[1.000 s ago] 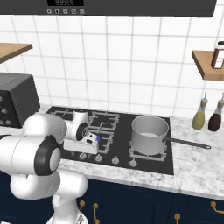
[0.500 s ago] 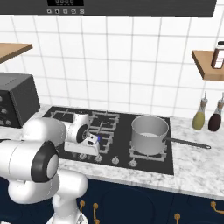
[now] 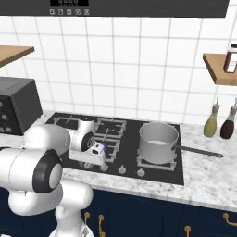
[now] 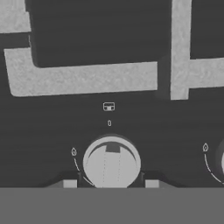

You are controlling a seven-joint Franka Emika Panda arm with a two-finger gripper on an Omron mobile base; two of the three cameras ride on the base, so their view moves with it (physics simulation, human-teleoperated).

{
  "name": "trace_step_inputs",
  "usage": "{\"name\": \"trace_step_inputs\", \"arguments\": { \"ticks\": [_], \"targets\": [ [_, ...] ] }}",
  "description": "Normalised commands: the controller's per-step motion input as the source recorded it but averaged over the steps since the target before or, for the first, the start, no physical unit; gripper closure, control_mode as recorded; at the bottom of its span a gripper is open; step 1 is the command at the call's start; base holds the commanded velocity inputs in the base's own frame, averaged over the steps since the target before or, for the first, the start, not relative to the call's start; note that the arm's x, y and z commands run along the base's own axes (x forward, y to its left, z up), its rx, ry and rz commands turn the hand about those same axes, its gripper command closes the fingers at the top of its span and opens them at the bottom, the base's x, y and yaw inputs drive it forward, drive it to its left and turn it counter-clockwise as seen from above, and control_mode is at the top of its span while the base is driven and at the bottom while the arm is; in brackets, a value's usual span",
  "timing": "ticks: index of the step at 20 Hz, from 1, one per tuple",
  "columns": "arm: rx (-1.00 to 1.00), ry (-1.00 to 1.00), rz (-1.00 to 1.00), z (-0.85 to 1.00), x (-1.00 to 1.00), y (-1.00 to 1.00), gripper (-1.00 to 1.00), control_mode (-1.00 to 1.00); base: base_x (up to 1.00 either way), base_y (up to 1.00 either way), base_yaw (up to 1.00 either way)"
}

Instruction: Turn off the front center burner of the stove.

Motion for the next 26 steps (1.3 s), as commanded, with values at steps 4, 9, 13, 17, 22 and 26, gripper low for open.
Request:
{"name": "trace_step_inputs", "arguments": {
  "ticks": [4,9,13,17,22,26],
  "targets": [
    [0.06,0.05,-0.43,0.00,0.05,0.00,1.00,-1.00,0.00,0.00,0.00],
    [0.09,0.02,-0.63,0.00,0.00,-0.01,1.00,-1.00,0.00,0.00,0.00],
    [0.06,0.11,-0.76,-0.07,0.12,0.00,1.00,-1.00,0.00,0.00,0.00],
    [0.06,0.15,-0.82,0.00,0.20,0.00,1.00,-1.00,0.00,0.00,0.00],
    [0.07,0.21,-0.86,0.00,0.10,0.00,1.00,-1.00,0.00,0.00,0.00],
    [0.08,0.24,-0.88,0.00,0.00,0.00,1.00,-1.00,0.00,0.00,0.00]
  ]
}}
